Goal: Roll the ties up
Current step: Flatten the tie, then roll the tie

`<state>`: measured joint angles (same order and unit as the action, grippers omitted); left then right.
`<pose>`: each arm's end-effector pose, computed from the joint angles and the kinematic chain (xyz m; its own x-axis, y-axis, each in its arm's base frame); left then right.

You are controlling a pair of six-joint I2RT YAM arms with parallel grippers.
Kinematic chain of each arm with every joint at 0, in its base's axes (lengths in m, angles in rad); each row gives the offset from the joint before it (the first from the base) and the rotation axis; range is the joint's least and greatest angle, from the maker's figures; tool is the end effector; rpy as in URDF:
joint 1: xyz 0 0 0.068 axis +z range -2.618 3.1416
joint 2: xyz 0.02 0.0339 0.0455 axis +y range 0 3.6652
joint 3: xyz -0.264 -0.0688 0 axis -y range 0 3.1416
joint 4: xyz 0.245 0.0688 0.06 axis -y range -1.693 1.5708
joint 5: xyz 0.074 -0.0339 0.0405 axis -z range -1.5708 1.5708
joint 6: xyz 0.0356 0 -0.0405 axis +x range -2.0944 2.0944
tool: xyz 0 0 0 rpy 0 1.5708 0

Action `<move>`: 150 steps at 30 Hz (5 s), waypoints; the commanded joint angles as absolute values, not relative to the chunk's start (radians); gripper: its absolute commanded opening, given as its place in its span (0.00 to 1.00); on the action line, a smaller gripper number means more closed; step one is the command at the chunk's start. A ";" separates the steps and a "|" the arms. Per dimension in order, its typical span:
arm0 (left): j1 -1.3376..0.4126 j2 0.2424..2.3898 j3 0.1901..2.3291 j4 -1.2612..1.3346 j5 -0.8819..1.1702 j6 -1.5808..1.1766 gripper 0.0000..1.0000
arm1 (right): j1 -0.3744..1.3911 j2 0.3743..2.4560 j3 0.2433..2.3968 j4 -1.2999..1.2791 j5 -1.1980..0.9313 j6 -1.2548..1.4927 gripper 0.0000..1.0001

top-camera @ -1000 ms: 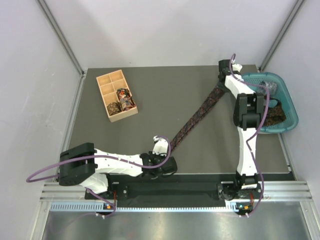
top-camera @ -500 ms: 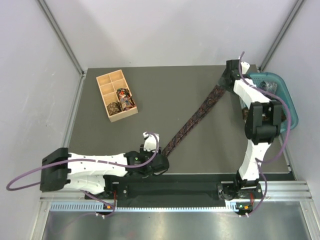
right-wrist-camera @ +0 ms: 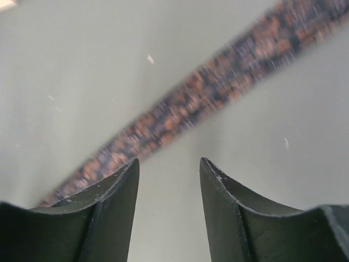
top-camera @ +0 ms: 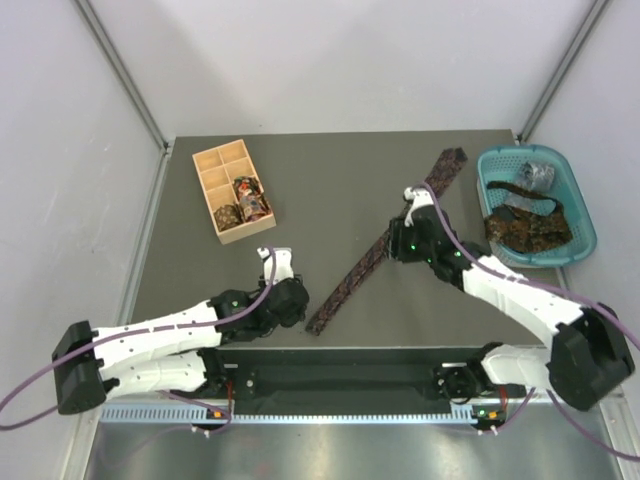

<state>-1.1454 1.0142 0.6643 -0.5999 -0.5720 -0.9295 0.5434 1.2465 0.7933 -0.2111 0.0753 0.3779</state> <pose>0.0967 -0.1667 0.2255 -0.7104 -0.0648 -0.7009 0.1115 0.9728 -0.2029 0.2313 0.1366 0.2429 -0.6620 0.0300 -0.7489 -0.2374 0.9394 0.2474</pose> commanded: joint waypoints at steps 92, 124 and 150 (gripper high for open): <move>-0.790 1.022 0.440 -0.017 -0.376 -0.589 0.47 | 1.106 1.382 0.655 0.199 0.117 0.034 0.45; -0.792 0.957 0.431 0.005 -0.302 -0.565 0.48 | 1.187 1.675 0.799 0.031 0.282 -0.023 0.40; -0.749 1.026 0.454 -0.008 -0.213 -0.503 0.48 | 1.106 1.505 0.769 0.192 -0.035 0.161 0.00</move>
